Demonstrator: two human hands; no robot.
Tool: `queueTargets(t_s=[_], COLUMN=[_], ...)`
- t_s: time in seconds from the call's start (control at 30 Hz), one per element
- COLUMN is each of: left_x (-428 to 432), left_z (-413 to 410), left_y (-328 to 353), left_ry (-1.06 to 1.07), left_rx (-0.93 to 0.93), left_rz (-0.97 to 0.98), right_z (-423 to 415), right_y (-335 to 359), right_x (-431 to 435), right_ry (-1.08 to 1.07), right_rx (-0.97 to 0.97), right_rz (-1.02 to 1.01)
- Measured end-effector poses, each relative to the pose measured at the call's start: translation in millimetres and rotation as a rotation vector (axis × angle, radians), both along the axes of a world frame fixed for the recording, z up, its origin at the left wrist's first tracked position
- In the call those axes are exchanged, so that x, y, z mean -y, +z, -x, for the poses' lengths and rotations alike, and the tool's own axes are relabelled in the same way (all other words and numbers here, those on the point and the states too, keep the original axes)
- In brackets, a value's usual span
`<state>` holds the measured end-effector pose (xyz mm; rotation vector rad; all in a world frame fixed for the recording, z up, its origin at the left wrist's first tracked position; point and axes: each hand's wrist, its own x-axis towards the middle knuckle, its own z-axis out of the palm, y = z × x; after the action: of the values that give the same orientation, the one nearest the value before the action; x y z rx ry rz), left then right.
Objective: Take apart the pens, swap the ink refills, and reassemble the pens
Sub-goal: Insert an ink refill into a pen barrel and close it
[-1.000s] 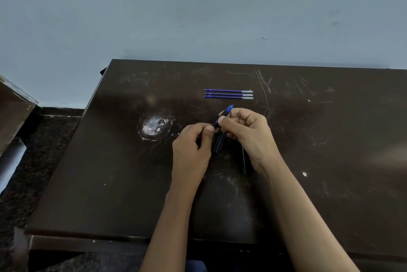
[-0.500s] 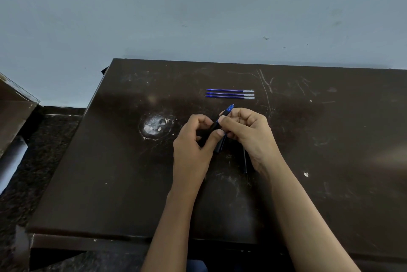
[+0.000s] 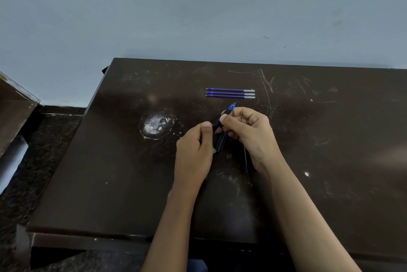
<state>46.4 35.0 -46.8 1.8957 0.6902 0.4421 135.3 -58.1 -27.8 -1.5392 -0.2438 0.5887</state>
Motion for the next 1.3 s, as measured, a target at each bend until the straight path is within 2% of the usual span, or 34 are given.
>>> queueTargets(t_s=[0.1,0.37,0.5,0.63,0.87,0.97,1.3], left_x=[-0.6,-0.1,-3.0,-1.2,-3.9,-0.1,0.2], left_z=[0.3,-0.1,-0.2,-0.1,0.7,0.9,0.8], left_y=[-0.2,-0.6,-2.0,-3.0,0.1,3.0,1.6], left_ry=[-0.014,0.012,0.006,0.010,0.029,-0.002,-0.062], left_rx=[0.022,0.010,0.015,0.010,0.011,0.006,0.029], left_rz=[-0.062,-0.019,-0.080,-0.027,-0.065,-0.002,-0.028], right_z=[0.0,-1.1,-1.7,-1.7,-1.4,-0.8,-0.5], right_y=[-0.1,-0.6,-1.2,-0.8,-1.4,-0.3,-0.2], right_x=[0.7,0.4,1.4,1.0,0.6,0.1,-0.2], right_ry=[0.001,-0.007,-0.022,-0.011,-0.019,-0.005,0.015], right_rx=[0.014,0.017,0.019,0.021,0.017,0.017,0.038], right_rz=[0.007,0.012,0.009,0.020,0.013,0.006,0.018])
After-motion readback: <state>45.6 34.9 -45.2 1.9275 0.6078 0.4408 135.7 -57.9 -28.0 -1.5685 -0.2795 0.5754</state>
